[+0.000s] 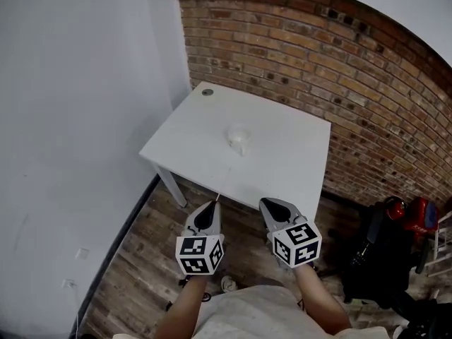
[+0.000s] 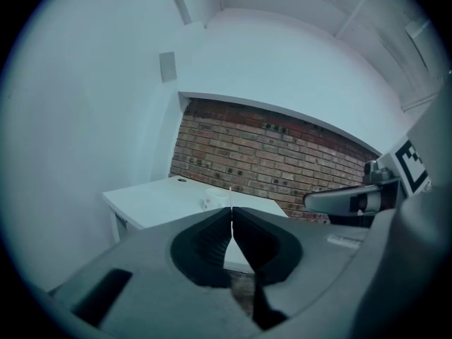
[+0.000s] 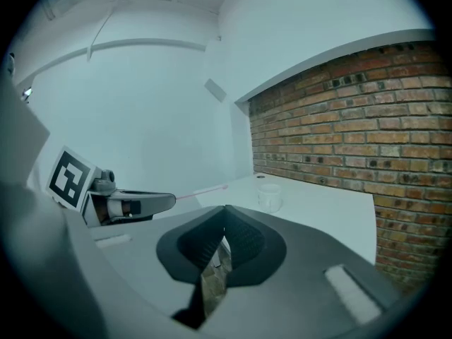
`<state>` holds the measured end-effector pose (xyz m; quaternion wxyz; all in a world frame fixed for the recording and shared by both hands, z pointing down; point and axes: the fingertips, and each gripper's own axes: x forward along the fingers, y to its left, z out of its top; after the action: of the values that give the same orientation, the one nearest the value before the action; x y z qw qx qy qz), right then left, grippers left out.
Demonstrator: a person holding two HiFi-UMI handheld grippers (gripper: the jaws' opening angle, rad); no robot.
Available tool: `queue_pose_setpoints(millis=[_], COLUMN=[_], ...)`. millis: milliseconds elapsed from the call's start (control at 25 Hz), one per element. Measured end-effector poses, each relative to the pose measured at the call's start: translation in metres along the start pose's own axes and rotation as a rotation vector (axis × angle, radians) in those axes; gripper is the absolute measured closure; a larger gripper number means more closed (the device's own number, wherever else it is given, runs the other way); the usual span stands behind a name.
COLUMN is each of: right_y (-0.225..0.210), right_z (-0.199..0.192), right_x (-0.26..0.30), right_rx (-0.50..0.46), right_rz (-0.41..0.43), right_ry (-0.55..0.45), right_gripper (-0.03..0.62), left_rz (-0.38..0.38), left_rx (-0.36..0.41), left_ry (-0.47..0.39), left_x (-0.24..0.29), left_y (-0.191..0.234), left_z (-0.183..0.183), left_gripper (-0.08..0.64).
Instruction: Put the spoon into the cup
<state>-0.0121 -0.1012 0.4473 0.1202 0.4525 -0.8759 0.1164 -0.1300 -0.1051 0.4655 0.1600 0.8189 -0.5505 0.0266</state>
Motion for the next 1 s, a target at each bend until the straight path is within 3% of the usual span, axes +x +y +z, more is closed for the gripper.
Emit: queue_pose_setpoints(millis=[480,1000], right_y=[-0.014,-0.063], right_z=[0.013,0.038], right_x=[0.042,0.117], right_rx=[-0.002,0.003], right_rz=[-0.019,-0.017], right_ry=[-0.023,-0.033], right_gripper=[0.583,0.583], left_rz=[-0.032,-0.060], left_rx=[0.034,0.063], left_ry=[0.004,0.048], left_x=[0.037,0.126], left_y=[0.022,0.045], left_z=[0.013,0.027], left_gripper=[0.560,0.560])
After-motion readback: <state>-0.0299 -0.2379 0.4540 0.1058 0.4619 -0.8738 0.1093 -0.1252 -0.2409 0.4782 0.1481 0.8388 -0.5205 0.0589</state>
